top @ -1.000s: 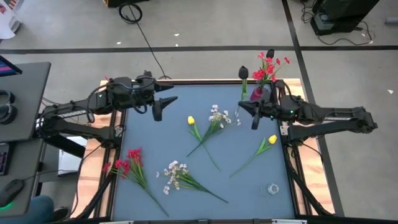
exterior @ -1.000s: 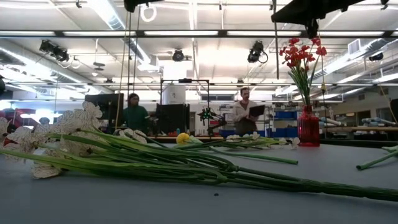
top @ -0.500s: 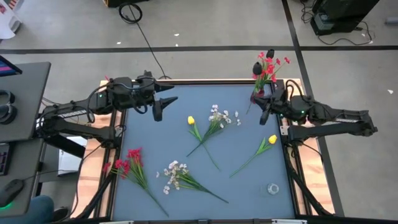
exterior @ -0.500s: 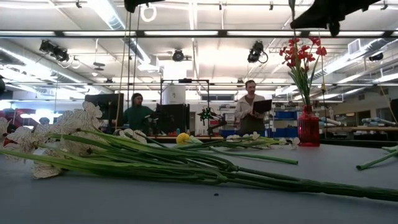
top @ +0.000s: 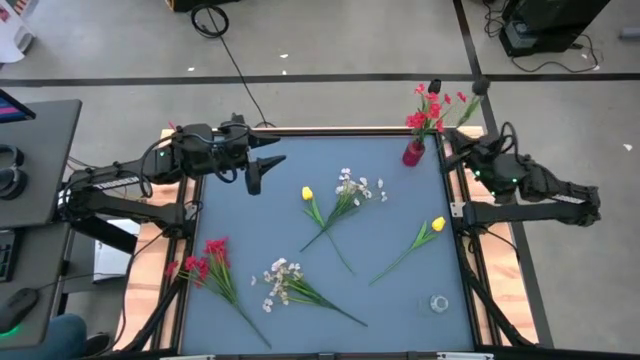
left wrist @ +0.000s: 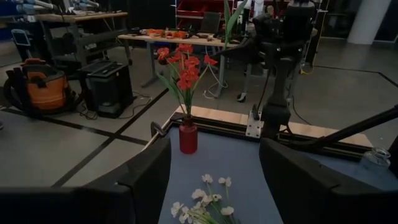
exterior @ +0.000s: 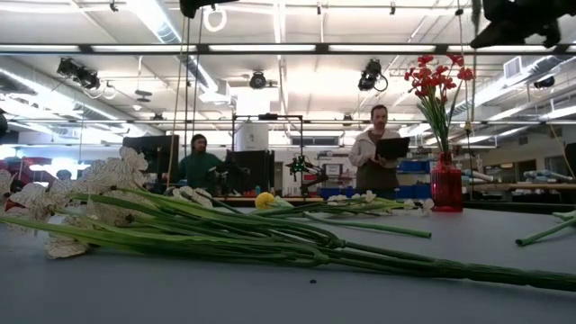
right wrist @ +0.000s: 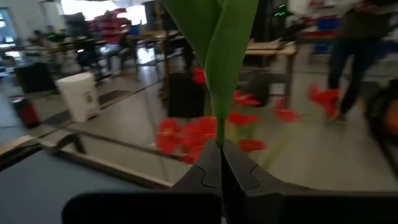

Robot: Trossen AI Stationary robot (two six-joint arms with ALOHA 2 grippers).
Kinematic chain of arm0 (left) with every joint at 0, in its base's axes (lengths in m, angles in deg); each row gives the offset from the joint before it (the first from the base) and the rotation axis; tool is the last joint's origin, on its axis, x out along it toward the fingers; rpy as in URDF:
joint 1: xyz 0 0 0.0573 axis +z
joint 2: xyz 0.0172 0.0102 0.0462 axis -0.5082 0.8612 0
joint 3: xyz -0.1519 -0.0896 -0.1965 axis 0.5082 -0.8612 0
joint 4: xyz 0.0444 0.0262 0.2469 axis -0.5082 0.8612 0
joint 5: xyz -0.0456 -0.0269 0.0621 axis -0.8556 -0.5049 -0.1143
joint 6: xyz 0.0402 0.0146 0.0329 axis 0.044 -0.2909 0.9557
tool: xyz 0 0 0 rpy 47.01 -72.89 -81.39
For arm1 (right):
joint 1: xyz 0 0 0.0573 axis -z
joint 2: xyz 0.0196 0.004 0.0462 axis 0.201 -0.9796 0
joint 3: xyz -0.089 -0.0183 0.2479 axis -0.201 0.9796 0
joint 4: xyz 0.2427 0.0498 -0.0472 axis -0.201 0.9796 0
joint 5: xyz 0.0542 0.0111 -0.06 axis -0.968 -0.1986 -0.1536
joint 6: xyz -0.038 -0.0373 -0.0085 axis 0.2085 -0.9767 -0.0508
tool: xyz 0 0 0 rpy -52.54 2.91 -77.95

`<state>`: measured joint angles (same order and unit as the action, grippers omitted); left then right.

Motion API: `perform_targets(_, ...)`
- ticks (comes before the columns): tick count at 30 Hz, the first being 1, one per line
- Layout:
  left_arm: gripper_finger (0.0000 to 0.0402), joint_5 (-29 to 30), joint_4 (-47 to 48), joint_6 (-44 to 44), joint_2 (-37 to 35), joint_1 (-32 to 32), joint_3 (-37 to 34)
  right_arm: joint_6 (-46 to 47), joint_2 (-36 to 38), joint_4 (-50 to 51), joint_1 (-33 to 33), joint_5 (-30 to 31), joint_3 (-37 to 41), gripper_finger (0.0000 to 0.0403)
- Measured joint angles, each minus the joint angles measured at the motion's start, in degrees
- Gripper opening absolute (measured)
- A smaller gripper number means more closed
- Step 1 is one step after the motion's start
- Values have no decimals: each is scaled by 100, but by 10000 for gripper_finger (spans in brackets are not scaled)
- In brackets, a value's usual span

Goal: Sort flowers into vase by color
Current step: Put the black tulip into the red glass vase

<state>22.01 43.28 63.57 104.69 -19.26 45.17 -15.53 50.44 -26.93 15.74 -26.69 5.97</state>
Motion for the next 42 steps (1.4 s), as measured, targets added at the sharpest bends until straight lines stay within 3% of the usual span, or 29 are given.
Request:
perform_targets(4, 251, 0, 0, 1, 0, 0, 0, 1, 332, 225, 0, 623, 176, 0)
perform_targets(9, 251, 0, 0, 5, 2, 0, 0, -345, 710, -221, 0, 647, 767, 0)
perform_targets(19, 251, 0, 0, 12, 2, 0, 0, -1977, 729, -4100, 307, 1205, 2241, 0)
perform_targets(27, 251, 2, 0, 10, 2, 0, 0, -1784, 610, -4830, 1025, 613, 2604, 0)
perform_targets(31, 251, 0, -2, 10, 2, 0, 0, -1332, 349, -4939, 1486, 230, 2706, 0)
perform_targets(42, 251, 1, 0, 6, 2, 0, 0, -1293, -365, -5565, 2290, -466, 2706, 0)
